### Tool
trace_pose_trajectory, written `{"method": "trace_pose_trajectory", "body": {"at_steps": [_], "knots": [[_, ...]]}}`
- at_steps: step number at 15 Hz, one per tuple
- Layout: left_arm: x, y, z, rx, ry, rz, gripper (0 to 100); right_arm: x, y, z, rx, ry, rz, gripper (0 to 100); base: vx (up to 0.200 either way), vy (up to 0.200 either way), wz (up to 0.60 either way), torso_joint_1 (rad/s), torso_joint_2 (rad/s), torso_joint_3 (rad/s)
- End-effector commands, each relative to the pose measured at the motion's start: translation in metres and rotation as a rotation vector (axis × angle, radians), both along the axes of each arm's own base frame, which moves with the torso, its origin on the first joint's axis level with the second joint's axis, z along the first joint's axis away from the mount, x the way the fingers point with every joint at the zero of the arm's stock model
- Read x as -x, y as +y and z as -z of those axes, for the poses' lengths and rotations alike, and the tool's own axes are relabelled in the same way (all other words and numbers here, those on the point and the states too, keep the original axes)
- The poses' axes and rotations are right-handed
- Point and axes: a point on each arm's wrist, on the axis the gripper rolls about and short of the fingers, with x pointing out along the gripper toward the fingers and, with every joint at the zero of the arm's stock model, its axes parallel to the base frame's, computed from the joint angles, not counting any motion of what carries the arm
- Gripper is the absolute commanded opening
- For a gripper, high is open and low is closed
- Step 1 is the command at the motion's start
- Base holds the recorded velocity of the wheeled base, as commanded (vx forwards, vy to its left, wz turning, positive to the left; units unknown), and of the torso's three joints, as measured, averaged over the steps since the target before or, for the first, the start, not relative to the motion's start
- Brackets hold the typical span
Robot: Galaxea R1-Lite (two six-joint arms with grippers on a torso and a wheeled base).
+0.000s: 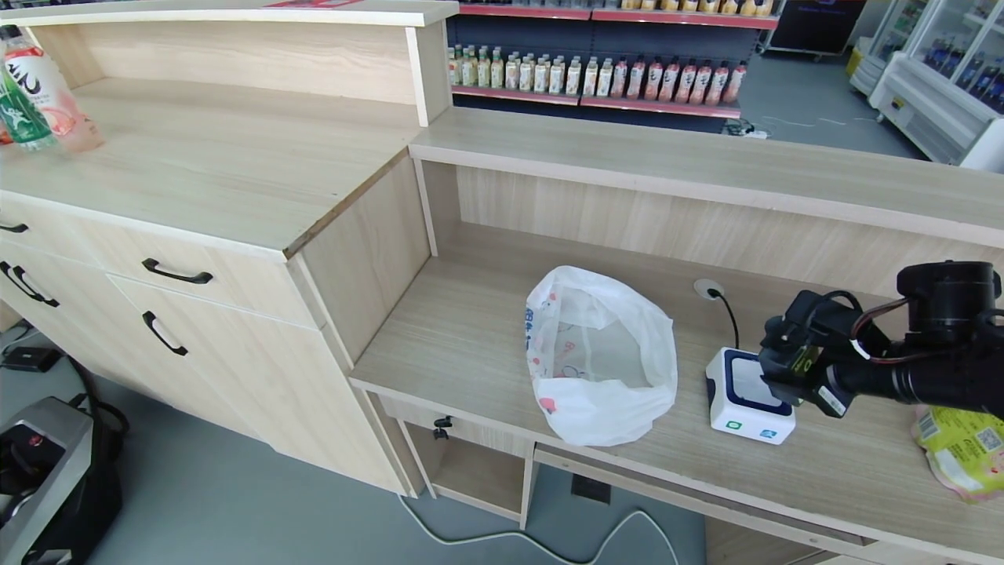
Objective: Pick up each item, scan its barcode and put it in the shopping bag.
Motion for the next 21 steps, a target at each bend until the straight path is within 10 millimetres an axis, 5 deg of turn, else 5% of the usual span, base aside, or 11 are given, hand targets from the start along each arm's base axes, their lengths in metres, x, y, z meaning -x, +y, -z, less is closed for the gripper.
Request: {"method": "trace_pose_trajectory", "body": {"at_steps": [1,15,21], "knots": [[0.000,0.000,0.000,0.000,0.000,0.000,100,-0.001,0.000,0.006,0.012,0.017,-0.011,0,0.000,0.000,0.00,0.000,0.00,0.000],[0.000,0.000,0.000,0.002,0.000,0.000,100,-0.014,0.000,0.010,0.022,-0.009,-0.019,0,0.000,0.000,0.00,0.000,0.00,0.000],[0.000,0.000,0.000,0.000,0.000,0.000,100,-0.030,0.015,0.016,-0.004,-0.037,-0.055,0,0.000,0.000,0.00,0.000,0.00,0.000]]}}
